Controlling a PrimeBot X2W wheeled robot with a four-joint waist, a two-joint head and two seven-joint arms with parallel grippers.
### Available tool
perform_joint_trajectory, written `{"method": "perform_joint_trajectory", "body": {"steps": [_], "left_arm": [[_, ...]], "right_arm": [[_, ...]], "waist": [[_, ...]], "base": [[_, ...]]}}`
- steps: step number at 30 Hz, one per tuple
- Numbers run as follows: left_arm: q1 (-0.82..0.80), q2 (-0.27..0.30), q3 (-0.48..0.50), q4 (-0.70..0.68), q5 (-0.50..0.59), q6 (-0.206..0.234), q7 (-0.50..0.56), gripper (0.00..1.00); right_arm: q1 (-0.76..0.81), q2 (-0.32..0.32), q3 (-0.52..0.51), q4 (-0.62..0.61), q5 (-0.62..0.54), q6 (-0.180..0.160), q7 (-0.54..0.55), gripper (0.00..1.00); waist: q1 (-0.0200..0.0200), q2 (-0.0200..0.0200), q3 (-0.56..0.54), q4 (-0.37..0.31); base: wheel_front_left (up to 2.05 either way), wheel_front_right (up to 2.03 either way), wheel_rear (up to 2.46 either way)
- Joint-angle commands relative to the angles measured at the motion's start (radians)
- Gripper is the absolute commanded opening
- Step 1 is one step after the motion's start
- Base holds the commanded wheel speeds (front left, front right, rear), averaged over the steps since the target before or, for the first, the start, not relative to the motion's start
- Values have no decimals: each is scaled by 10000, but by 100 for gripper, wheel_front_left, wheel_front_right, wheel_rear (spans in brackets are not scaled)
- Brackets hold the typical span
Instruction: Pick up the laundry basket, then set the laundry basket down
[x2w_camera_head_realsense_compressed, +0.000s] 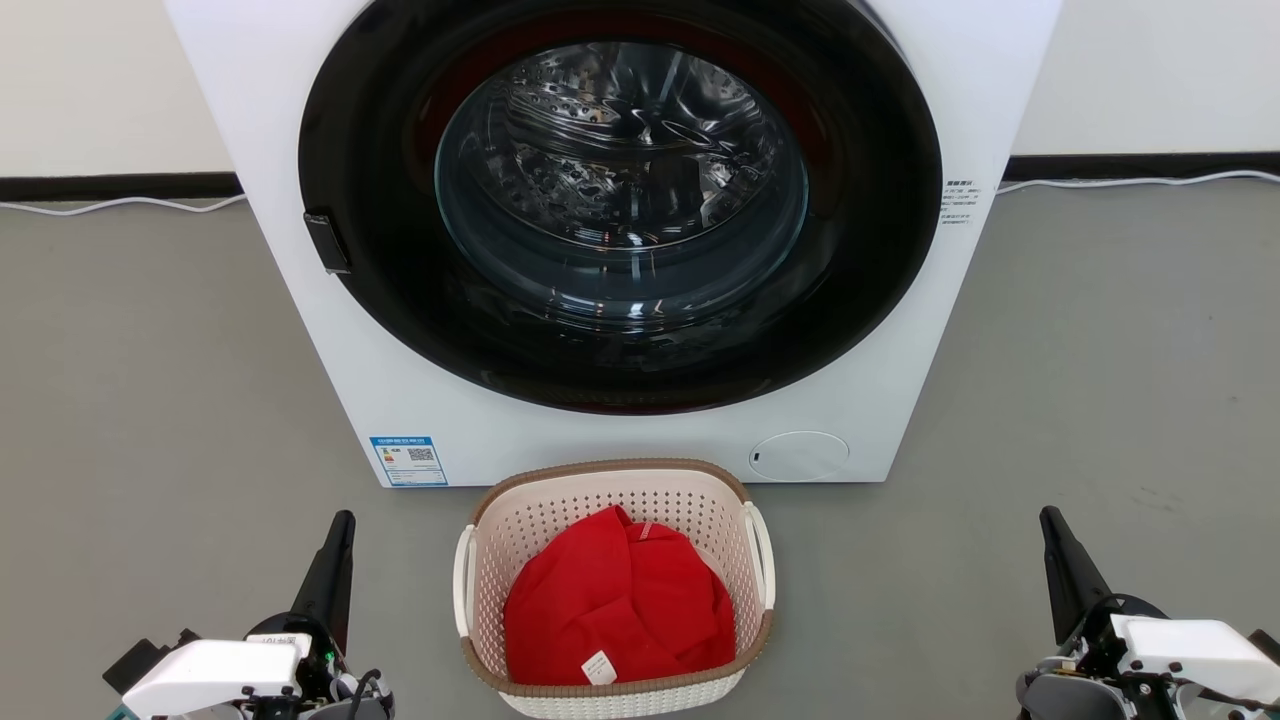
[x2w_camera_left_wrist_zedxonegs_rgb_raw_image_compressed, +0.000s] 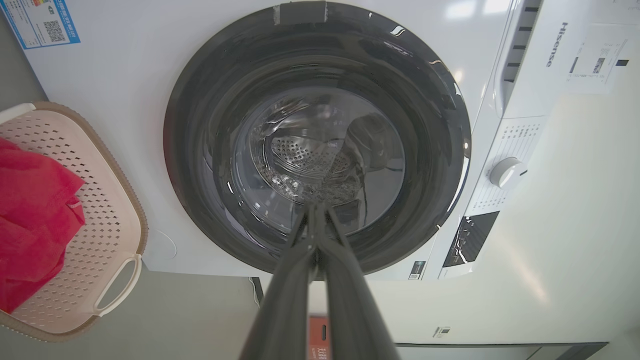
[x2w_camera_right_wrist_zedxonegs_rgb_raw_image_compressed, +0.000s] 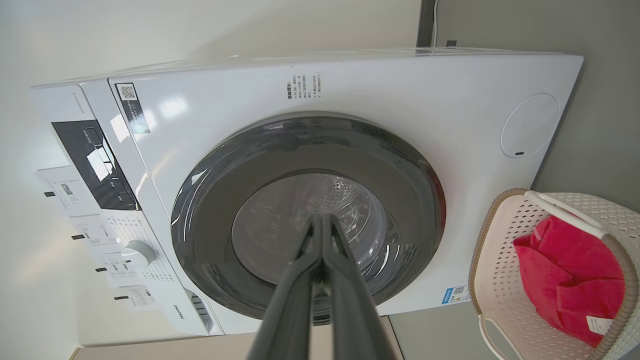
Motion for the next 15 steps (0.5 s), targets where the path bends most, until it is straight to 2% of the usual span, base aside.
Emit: {"method": "perform_joint_trajectory", "body": {"steps": [1, 15], "left_arm": [[-527, 127, 304, -281, -63, -71, 61, 0], [-527, 127, 304, -282, -63, -71, 61, 0]], "right_arm": [[-576, -49, 203, -296, -58, 73, 55, 0], [-578, -37, 185, -295, -73, 73, 69, 0]], "waist": [[-1, -1, 0, 0], [-1, -1, 0, 0]], "base": [[0, 0, 0], [0, 0, 0]]}}
